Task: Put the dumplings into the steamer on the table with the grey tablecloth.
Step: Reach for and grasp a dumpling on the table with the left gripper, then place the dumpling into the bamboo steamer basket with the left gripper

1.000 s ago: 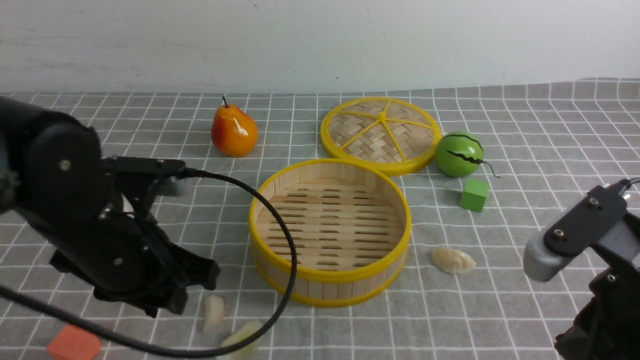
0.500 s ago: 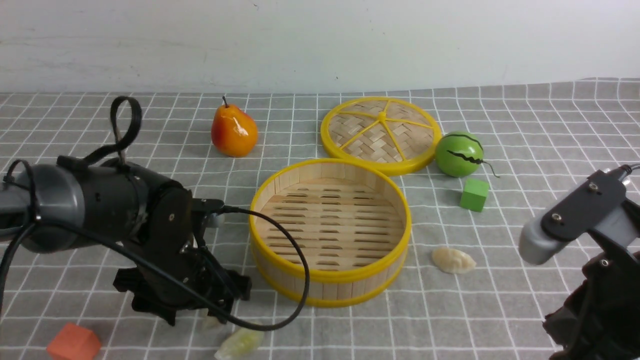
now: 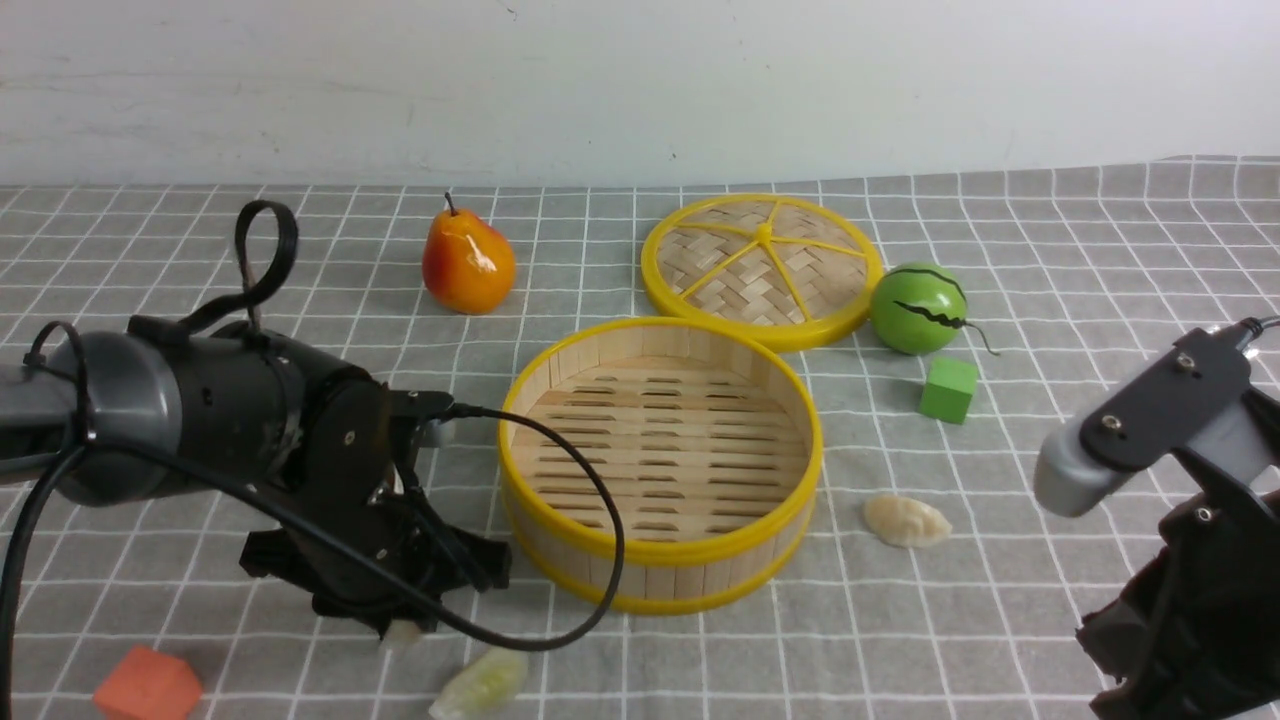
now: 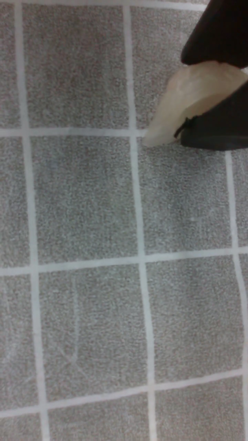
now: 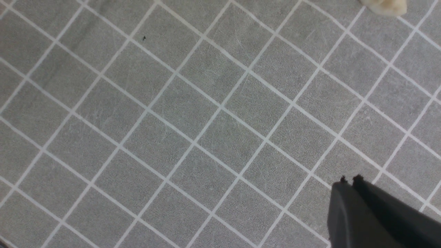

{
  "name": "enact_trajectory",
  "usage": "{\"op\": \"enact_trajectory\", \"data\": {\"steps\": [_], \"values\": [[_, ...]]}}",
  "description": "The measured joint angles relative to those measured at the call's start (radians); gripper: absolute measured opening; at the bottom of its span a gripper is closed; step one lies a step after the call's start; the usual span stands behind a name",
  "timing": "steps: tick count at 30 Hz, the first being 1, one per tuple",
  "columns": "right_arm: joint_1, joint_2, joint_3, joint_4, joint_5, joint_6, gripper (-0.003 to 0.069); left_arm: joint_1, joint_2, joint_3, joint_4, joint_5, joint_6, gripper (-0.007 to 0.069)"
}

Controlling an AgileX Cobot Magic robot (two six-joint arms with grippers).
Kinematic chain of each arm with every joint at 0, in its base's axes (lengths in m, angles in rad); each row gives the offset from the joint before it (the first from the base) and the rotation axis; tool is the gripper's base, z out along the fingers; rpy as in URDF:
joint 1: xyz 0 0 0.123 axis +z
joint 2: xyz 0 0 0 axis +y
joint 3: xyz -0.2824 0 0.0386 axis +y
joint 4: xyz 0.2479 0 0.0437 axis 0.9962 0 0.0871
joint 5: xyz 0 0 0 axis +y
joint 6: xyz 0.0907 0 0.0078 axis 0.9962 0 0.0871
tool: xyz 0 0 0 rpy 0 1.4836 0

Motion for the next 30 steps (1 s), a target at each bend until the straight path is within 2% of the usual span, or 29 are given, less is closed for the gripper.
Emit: {"op": "enact_trajectory", "data": {"steps": [3,7,9,13,17,22,27,30], "values": [[0.0,0.0,0.0,0.0,0.002,0.005,0.0014,0.0,0.0,-0.011,0.003,0.022,0.003,0.0201],[0.0,0.0,0.0,0.0,0.027,0.008,0.0015,-0.002,-0.013,-0.101,-0.001,0.143,0.054,0.0166],[0.0,0.0,-0.001,0.0,0.047,0.008,0.0019,-0.019,-0.028,-0.232,-0.01,0.225,0.099,0.0166],[0.0,-0.004,-0.002,0.001,0.074,0.008,0.002,-0.08,-0.016,-0.42,-0.027,0.289,0.134,0.0166],[0.0,-0.035,-0.002,0.015,0.121,0.008,0.0021,-0.168,0.103,-0.7,-0.044,0.353,0.143,0.0166],[0.0,-0.103,-0.002,0.04,0.168,0.008,0.0027,-0.199,0.324,-0.942,-0.054,0.411,0.137,0.0166],[0.0,-0.185,-0.002,0.046,0.19,0.008,0.0033,-0.199,0.507,-1.108,-0.034,0.452,0.1,0.0166],[0.0,-0.218,-0.003,0.046,0.196,0.008,0.0036,-0.199,0.556,-1.138,-0.033,0.453,0.086,0.0166]]}}
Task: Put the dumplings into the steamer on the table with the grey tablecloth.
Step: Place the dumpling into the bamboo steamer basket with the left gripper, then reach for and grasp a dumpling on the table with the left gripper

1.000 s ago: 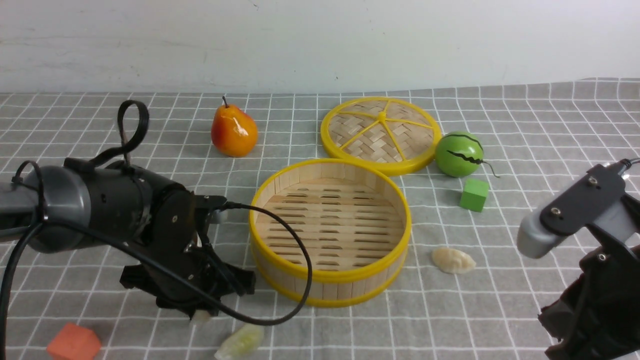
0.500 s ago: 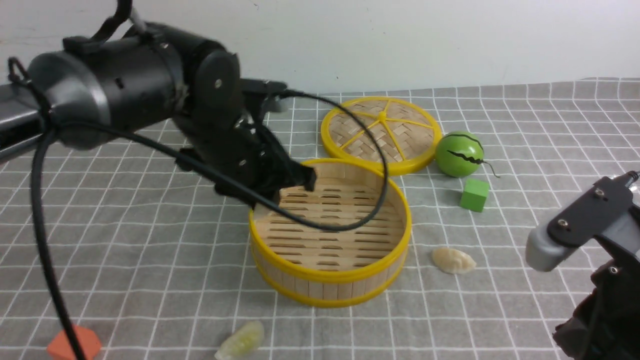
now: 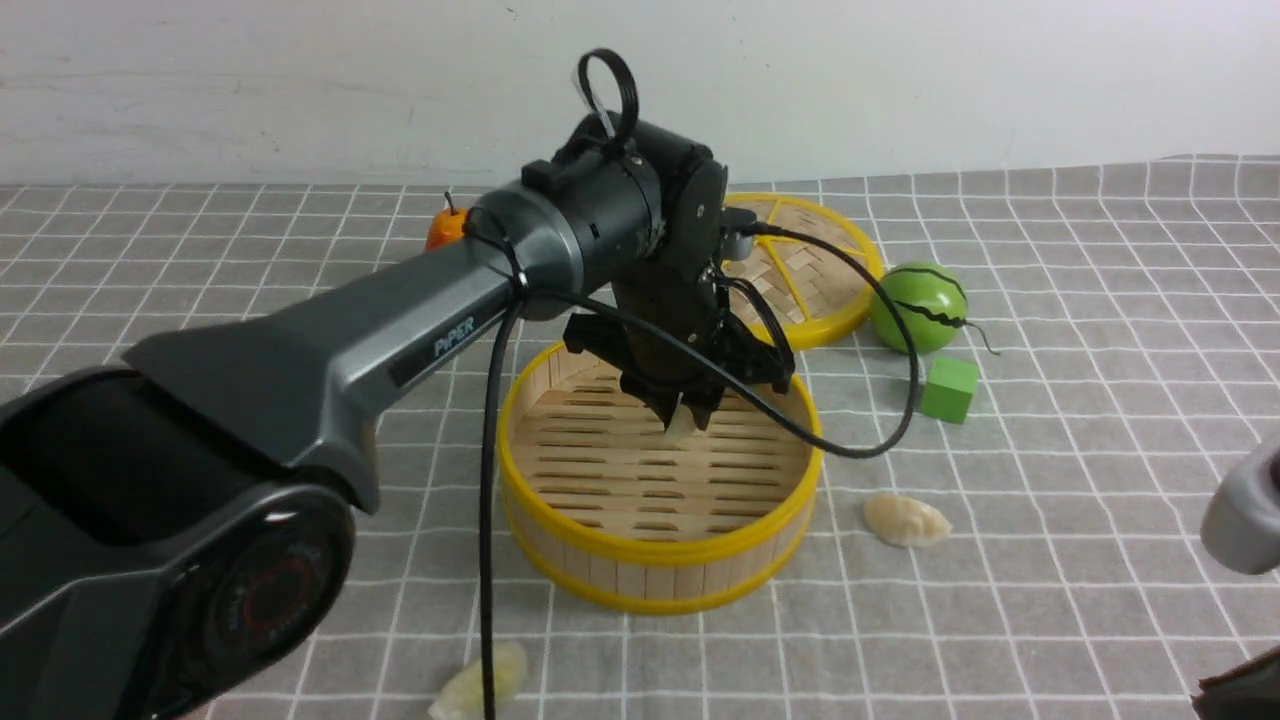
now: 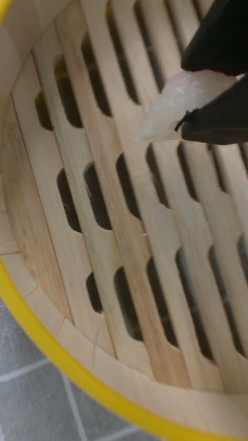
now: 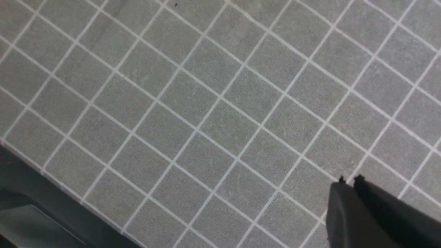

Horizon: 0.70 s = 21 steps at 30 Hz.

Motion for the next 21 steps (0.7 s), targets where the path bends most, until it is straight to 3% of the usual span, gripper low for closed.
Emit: {"op": "enact_trajectory", "data": {"steps": [4,12,21], "values": [[0.0,-0.025,0.0,-0.013,0.005,0.0,0.0041,0.0,0.02,-0.01,0.005,-0.002,-0.018,0.0175],[0.0,-0.029,0.0,-0.023,0.006,0.0,0.0053,0.0,-0.057,-0.01,0.01,0.099,-0.028,0.0448],[0.0,-0.029,0.0,-0.023,-0.047,0.001,0.0059,0.0,-0.375,0.02,0.029,0.19,0.04,0.0497]]}}
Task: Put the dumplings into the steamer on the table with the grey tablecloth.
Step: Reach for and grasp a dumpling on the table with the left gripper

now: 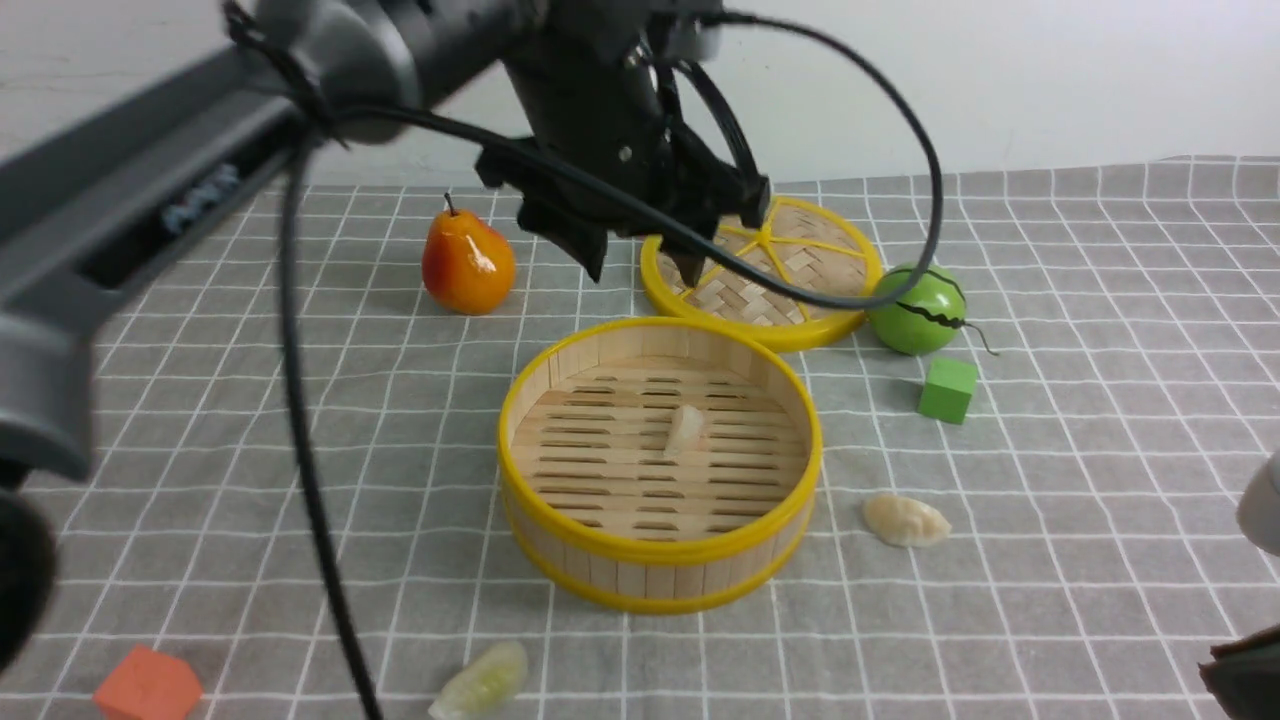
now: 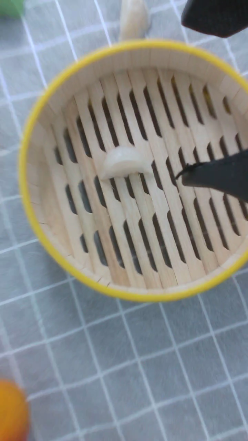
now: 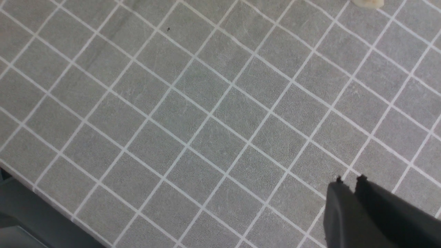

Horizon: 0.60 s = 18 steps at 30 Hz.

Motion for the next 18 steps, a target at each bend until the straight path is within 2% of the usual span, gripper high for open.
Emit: {"op": "enact_trajectory", "data": {"steps": [5,12,18], "values": [[0.0,0.0,0.0,0.018,-0.039,0.002,0.0064,0.0,-0.182,0.192,-0.001,0.007,0.003,0.0497],[0.0,0.0,0.0,0.038,-0.044,0.002,0.0067,0.0,-0.413,0.661,-0.022,0.005,0.026,0.0497],[0.0,0.0,0.0,0.064,-0.044,0.002,0.0073,0.0,-0.478,0.985,-0.067,-0.181,0.076,0.0497]]}}
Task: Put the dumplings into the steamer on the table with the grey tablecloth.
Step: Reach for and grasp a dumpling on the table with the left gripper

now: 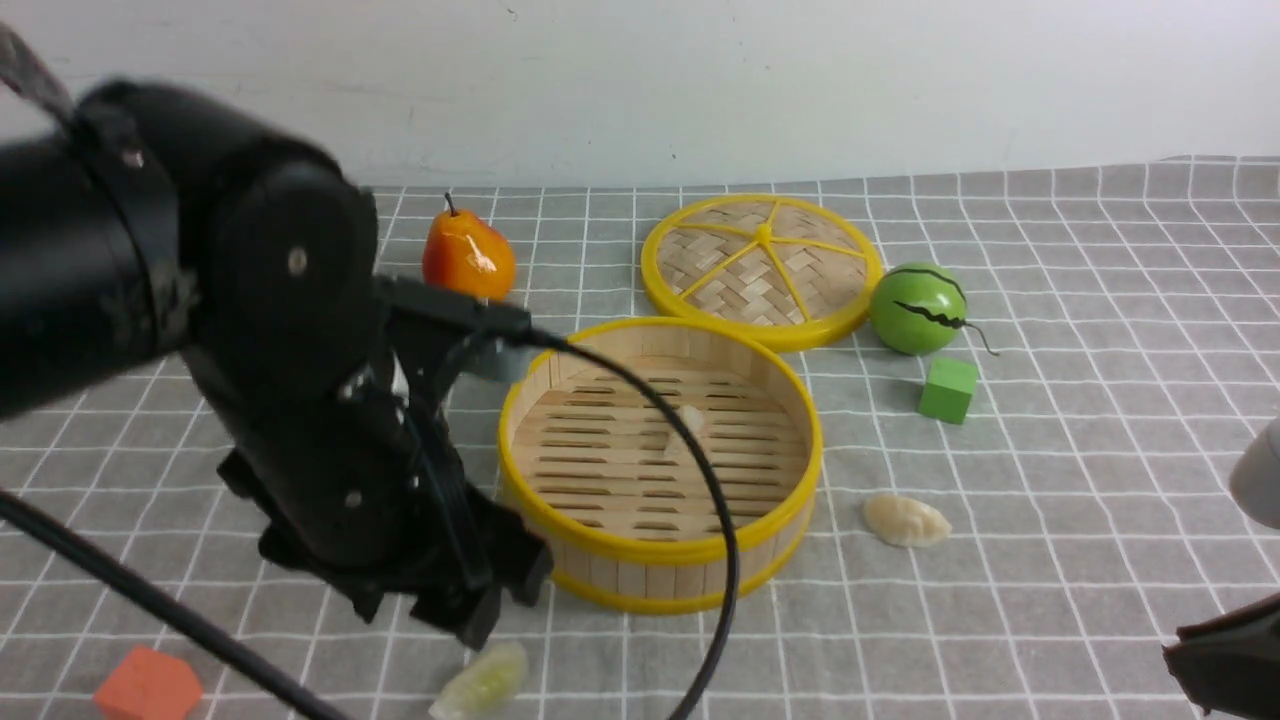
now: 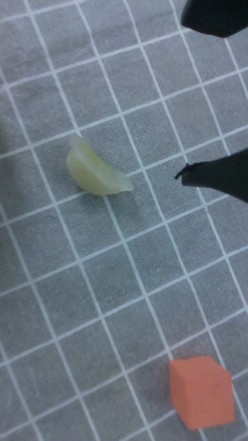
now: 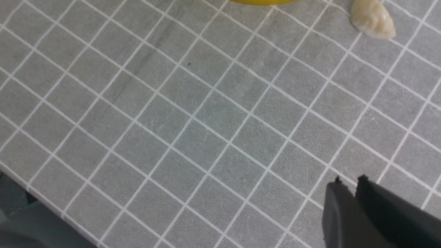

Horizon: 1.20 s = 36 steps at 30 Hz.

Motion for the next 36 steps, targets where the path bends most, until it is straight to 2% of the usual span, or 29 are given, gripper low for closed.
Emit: {"op": "enact_trajectory", "data": {"steps": [5,11,14,22,24,27,29,33,36], "values": [[0.0,0.0,0.0,0.004,0.0,0.0,0.0077,0.0,0.036,0.117,0.0,-0.188,0.022,0.0497],[0.0,0.0,0.0,0.004,0.0,0.0,0.0085,0.0,0.151,0.125,0.012,-0.366,0.028,0.0497],[0.0,0.0,0.0,0.004,0.003,0.0,0.0085,0.0,0.21,0.125,0.046,-0.405,0.028,0.0497],[0.0,0.0,0.0,0.004,0.023,0.0,0.0094,0.0,0.282,0.125,0.072,-0.407,0.027,0.0474],[0.0,0.0,0.0,0.004,0.023,0.0,0.0095,0.0,0.286,0.125,0.071,-0.403,0.012,0.0435],[0.0,0.0,0.0,0.004,0.023,0.0,0.0097,0.0,0.286,0.125,0.07,-0.385,-0.019,0.0332],[0.0,0.0,0.0,0.004,0.023,0.0,0.0096,0.0,0.286,0.124,0.07,-0.375,-0.031,0.0299],[0.0,0.0,0.0,0.004,0.023,0.0,0.0096,0.0,0.279,0.12,0.053,-0.329,-0.045,0.0299],[0.0,0.0,0.0,0.004,0.023,0.0,0.0096,0.0,0.257,0.072,0.025,-0.239,-0.046,0.0299]]}}
